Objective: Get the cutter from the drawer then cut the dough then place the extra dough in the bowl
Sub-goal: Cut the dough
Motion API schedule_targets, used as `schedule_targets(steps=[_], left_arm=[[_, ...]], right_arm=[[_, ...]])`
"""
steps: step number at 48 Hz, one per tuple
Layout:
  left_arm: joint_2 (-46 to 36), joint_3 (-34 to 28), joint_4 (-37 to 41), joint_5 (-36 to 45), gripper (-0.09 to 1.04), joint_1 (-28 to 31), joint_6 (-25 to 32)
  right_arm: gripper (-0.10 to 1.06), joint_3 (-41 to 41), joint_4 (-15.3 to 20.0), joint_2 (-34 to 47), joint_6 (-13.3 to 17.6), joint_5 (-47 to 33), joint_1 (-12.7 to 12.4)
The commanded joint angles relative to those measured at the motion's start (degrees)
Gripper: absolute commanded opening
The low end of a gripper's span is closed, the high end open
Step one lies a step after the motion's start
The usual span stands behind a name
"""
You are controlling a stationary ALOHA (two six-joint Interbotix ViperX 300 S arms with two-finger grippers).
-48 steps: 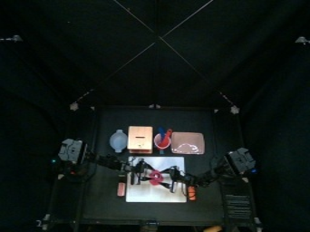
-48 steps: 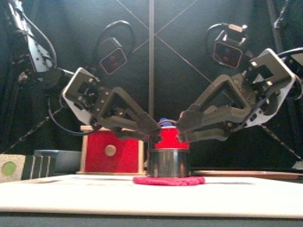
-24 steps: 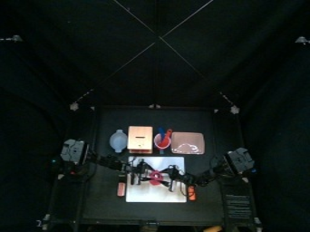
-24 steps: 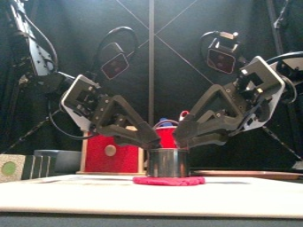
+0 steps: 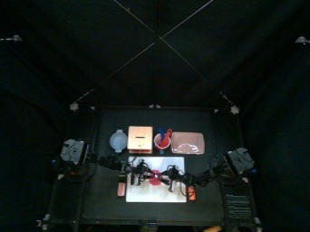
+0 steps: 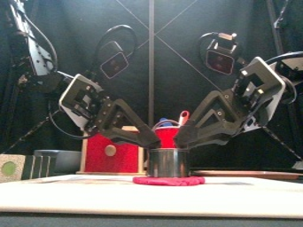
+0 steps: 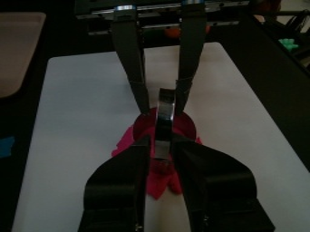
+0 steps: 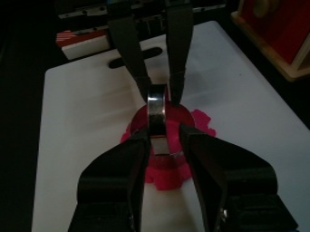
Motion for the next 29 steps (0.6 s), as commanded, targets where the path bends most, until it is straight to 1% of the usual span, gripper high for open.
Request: schedule_targets(steps=[1,7,15,20,25,29], left_arm=[[-0.8,-1.0,0.3,0.3,0.61,-0.2,-0.1],[-0.9,-1.0,0.3,1.5,0.6,-0.2,-0.1],[-1.0,-1.0,0.4,3.0,0.56,-0.4,-0.1],[-1.0,-0.9,1.1,3.2,0.49,-0.4,-0.1],[-1.0,-0.8,2.0,3.8,0.41,-0.4,-0.1],[-1.0,-0.7,2.4,4.5,0.37,-0.7,-0.1]], right_arm=[[0.71,-0.8,-0.1,-1.1,0.0,0.4,-0.4],[0.67,-1.0,0.0,-1.1,0.0,1.1,-0.6],[0.57,-1.3,-0.2,-1.1,0.0,1.9,-0.9],[0.52,-1.5,-0.3,-1.1,-0.2,2.3,-1.0],[0.51,-1.4,-0.3,-1.1,-0.3,2.4,-1.1],[0.51,-1.3,-0.3,-1.1,-0.3,2.5,-1.1]])
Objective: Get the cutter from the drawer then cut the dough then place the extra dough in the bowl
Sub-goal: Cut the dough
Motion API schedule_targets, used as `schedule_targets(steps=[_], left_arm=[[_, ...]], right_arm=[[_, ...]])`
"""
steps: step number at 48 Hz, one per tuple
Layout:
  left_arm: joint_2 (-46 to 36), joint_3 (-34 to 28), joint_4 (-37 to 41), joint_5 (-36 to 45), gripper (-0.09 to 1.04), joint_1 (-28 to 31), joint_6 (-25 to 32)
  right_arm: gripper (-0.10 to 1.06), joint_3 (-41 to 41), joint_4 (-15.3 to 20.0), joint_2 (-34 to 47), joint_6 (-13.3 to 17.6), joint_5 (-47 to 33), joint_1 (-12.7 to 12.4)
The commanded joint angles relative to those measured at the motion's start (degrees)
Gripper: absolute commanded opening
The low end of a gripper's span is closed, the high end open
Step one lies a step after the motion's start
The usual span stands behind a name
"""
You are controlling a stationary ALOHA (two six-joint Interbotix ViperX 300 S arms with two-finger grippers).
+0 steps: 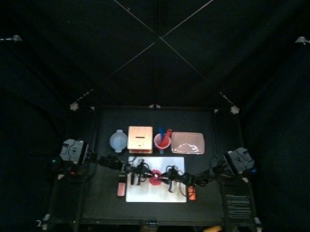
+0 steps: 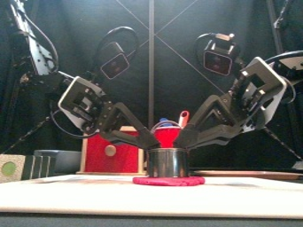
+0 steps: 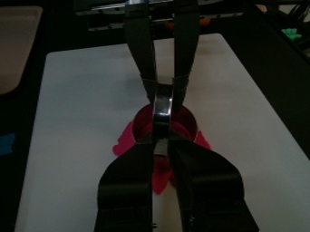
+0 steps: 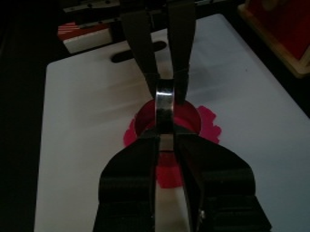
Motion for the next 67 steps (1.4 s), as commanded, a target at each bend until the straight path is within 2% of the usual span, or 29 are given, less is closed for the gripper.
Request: schedule_targets(steps=[1,17,50,67], left_arm=[[-0.7,-0.4,1.0,1.4,0.36,-0.6,0.1],[-0.4,-0.6,1.8,11.0,0.34,-4.7,0.2],[3.7,-1.5,2.3,14.1,0.33,-5.2,0.1],[4.2,-3.2,2.4,21.4,0.32,-5.2,0.1]], right_arm=[[0.51,-0.6,0.1,-1.1,0.3,0.3,-0.7],[0.5,-0.8,0.1,-1.0,0.2,5.5,-0.9],[0.5,-1.1,0.5,0.9,0.4,12.3,-1.0],[0.49,-1.1,0.5,1.2,0.4,16.4,-1.3]])
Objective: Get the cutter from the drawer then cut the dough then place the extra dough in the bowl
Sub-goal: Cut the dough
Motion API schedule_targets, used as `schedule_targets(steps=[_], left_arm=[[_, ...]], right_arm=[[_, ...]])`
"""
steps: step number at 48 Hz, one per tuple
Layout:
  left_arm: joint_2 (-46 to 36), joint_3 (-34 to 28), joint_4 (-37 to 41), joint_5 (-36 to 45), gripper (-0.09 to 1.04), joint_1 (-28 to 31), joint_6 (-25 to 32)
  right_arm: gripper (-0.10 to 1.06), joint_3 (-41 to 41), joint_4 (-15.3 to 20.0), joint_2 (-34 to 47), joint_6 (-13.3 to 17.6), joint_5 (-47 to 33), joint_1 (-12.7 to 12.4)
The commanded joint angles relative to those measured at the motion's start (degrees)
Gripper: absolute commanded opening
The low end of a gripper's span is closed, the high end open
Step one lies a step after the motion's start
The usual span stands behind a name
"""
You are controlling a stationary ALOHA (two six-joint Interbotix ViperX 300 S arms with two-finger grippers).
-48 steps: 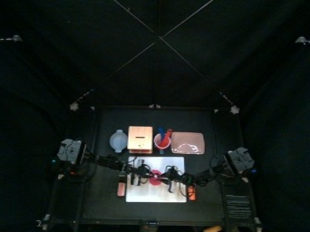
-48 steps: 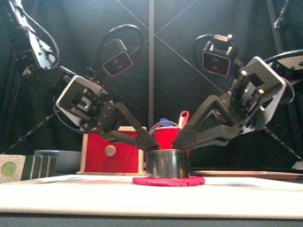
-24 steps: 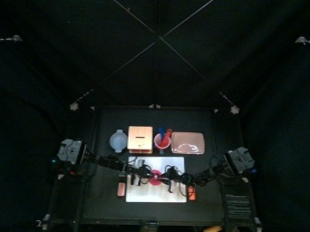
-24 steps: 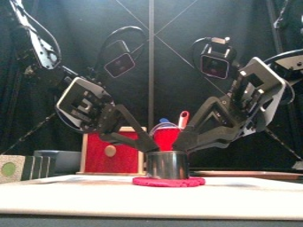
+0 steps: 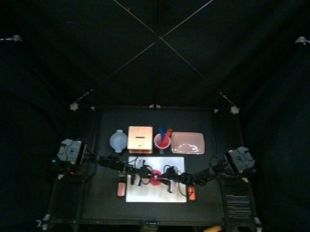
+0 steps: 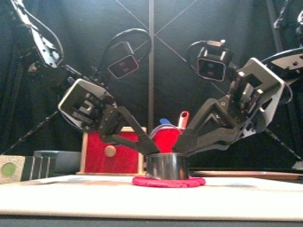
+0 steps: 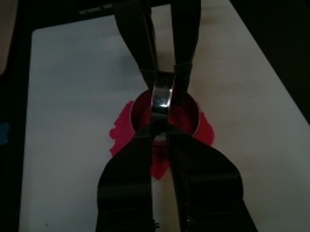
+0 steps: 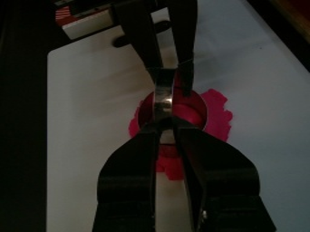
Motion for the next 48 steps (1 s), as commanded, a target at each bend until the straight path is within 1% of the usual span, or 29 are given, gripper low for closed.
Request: schedule_targets(steps=[1,9,22,32,41,48], left_arm=[[3.1,0.4,0.9,5.2,0.32,-3.1,0.2],[3.4,0.4,0.9,6.0,0.32,-3.1,0.1],[4.2,0.5,0.8,6.0,0.32,-3.1,0.0],[5.5,0.7,0.5,5.5,0.32,-3.3,-0.3],[5.7,0.9,0.0,5.5,0.32,-3.2,-0.3],[5.9,1.0,-0.6,5.4,0.32,-3.3,-0.4]], right_arm=[[0.49,0.1,0.4,1.1,0.4,3.3,-0.3],[0.49,-0.4,-0.1,1.1,0.2,4.0,-0.9],[0.49,-0.4,-0.1,1.1,0.2,4.0,-1.1],[0.49,-0.7,-0.1,0.9,0.2,4.0,-1.8],[0.49,-1.1,-1.2,0.8,0.1,4.0,-2.1],[0.49,-1.1,-1.3,0.8,0.1,4.0,-2.2]])
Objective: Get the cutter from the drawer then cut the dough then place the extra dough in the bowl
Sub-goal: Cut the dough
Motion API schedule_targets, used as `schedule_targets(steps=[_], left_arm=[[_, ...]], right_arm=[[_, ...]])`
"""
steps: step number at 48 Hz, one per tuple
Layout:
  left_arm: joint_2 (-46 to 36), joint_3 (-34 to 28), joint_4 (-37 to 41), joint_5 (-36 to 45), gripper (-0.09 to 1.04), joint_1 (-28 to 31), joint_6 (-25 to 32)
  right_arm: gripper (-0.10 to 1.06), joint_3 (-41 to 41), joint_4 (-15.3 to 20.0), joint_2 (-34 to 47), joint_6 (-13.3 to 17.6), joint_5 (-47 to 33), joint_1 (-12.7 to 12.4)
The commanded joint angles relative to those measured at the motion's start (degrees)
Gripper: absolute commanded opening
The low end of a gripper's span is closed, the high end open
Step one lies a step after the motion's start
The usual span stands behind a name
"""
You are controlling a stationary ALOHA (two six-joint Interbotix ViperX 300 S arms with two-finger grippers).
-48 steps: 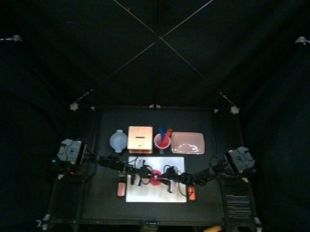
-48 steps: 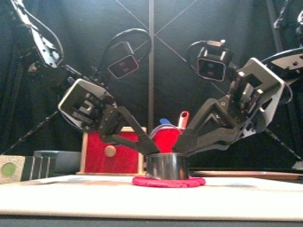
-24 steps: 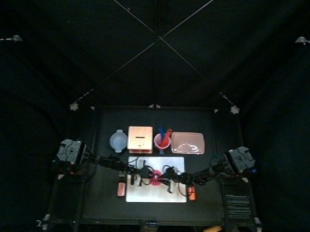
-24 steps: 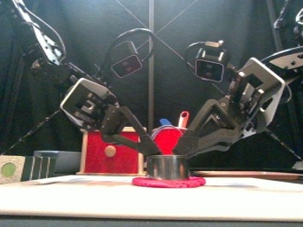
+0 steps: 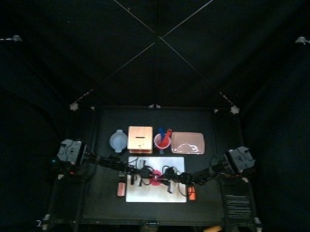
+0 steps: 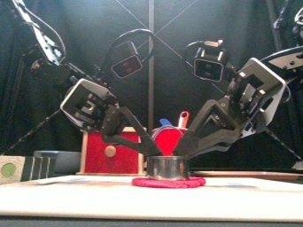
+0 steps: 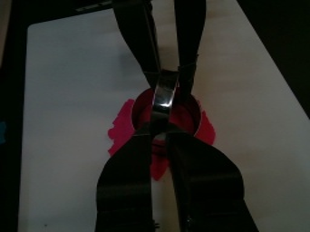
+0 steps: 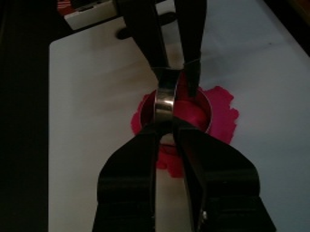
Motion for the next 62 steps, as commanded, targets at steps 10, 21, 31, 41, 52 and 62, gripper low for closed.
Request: schedule_targets(steps=[10,21,31,41,52,62], left_arm=[[5.6,1.8,-0.8,2.8,0.31,-3.0,-0.4],[5.9,1.9,-1.4,3.2,0.2,-3.4,-0.4],[6.1,1.8,-1.8,3.7,0.18,-3.4,-0.4],[5.8,1.9,-1.7,3.7,0.18,-3.4,-0.4],[5.5,1.8,-1.8,3.7,0.18,-3.5,-0.3],[4.9,1.6,-1.7,3.2,0.2,-3.4,-0.3]], right_arm=[[0.49,-0.4,0.2,0.9,0.4,2.3,-1.4],[0.49,-0.6,0.1,0.9,0.3,2.6,-1.8],[0.49,-0.6,0.0,0.9,0.3,2.7,-1.8],[0.49,-0.6,-0.1,0.9,0.4,2.9,-1.8],[0.49,-0.7,-0.1,0.9,0.4,3.8,-1.8],[0.49,-0.8,0.0,0.9,0.4,4.1,-1.8]])
